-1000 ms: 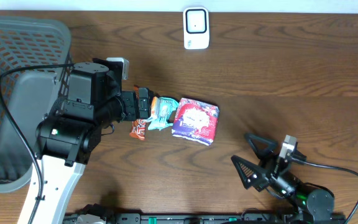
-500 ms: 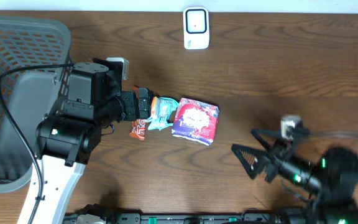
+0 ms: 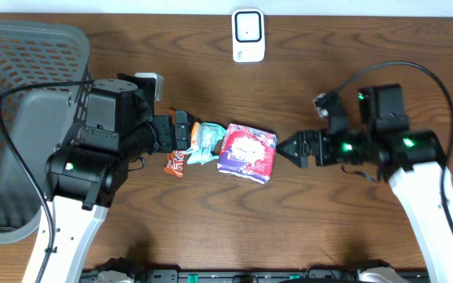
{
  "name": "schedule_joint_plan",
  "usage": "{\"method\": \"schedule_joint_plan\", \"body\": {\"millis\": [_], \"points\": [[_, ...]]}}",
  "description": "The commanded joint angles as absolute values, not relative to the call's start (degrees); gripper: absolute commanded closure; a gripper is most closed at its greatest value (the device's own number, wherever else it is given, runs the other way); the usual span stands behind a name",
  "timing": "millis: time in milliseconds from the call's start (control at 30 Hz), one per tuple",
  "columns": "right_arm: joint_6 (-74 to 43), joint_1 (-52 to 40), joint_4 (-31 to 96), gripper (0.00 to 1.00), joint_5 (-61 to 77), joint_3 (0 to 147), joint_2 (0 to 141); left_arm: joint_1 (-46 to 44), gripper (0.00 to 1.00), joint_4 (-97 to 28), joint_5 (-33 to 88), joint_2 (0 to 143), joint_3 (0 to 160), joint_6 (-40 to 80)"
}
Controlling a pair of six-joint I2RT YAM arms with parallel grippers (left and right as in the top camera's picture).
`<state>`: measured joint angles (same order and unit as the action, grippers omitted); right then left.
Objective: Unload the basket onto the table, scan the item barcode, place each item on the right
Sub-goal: 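Move the right gripper toward the floral package from the right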
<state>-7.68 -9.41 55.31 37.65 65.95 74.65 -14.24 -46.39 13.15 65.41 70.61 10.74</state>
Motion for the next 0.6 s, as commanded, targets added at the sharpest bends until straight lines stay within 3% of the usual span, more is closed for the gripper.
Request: {"method": "schedule_joint_plan", "body": {"millis": [0,267,367,567], "points": [[-9.85,-9.91,53.01,0.04,36.23,66.35,80.14,-14.04,0.01,-46.48,12.60,65.47,71.59,11.25],[-8.45,-10.55,50.26,0.06,36.88,66.24,96.92,-14.04,0.01,-46.48,12.60,65.47,71.59,11.25],[-4.67,-10.68,48.93,0.13,42.33,66.24,102.52,-14.04,0.01,-46.46,12.60,65.47,71.59,11.25],[0.08,-10.94,44.21,0.14,51.88,66.24,111.22,-14.04,0.01,-46.48,12.60,65.47,71.59,11.25]]}}
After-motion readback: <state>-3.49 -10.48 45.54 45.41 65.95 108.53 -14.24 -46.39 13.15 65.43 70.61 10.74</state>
